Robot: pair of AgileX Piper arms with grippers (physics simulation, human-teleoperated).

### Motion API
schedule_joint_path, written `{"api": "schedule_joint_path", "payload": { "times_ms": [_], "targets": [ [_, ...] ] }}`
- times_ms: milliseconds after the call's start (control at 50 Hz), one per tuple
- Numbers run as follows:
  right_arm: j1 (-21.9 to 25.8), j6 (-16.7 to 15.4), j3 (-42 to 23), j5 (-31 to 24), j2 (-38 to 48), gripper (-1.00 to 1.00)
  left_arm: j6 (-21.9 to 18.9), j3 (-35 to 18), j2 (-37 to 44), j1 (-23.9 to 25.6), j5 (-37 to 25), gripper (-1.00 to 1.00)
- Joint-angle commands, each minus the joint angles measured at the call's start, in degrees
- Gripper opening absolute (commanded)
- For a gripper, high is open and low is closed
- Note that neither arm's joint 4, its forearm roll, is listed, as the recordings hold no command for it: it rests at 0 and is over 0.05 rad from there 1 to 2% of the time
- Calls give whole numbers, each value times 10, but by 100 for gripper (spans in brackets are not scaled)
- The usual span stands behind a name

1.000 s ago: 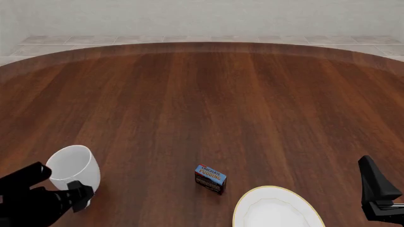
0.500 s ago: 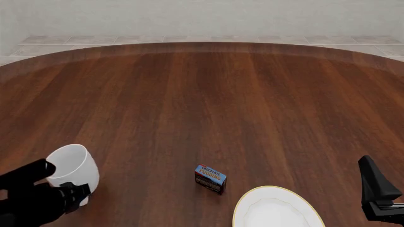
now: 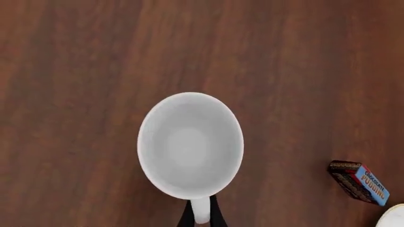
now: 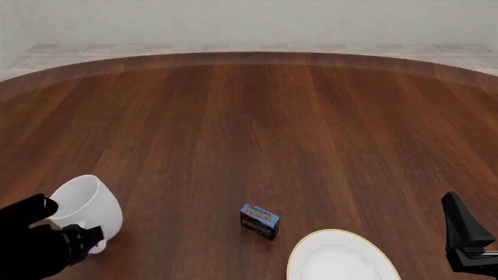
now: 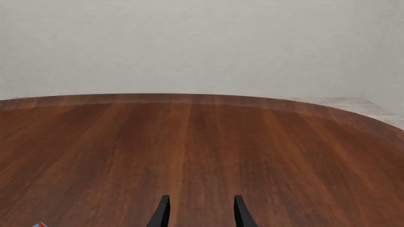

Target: Put the white mug on the plate.

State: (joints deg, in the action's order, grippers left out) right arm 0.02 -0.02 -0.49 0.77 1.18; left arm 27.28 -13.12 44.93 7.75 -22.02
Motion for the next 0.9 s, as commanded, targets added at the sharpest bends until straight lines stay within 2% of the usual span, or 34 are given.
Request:
{"api": "schedule_joint_path", "payload": {
  "times_ms": [20, 160, 380, 460, 500, 540, 660, 760, 900],
  "targets": [
    [0, 0, 0, 1, 1, 100, -17, -25, -78, 18, -75, -100],
    [0, 0, 0, 0, 1, 100, -37, -51, -134, 31, -127, -100],
    [0, 0, 0, 1, 2, 100, -23, -84, -168, 78, -184, -100],
    [0, 0, 0, 1, 2, 100, -19, -89, -160, 115, -175, -100],
    [0, 0, 0, 1, 2, 100, -13, -90, -163, 113, -180, -100],
    [0, 0, 0, 1, 2, 100, 3, -97, -160, 136, -179, -100],
    [0, 0, 0, 1, 2, 100, 14, -114, -148, 168, -171, -100],
    [0, 0, 0, 1, 2, 100, 28, -124, -135, 214, -155, -100],
    [0, 0, 0, 1, 2, 100, 31, -121, -117, 241, -144, -100]
  ]
}}
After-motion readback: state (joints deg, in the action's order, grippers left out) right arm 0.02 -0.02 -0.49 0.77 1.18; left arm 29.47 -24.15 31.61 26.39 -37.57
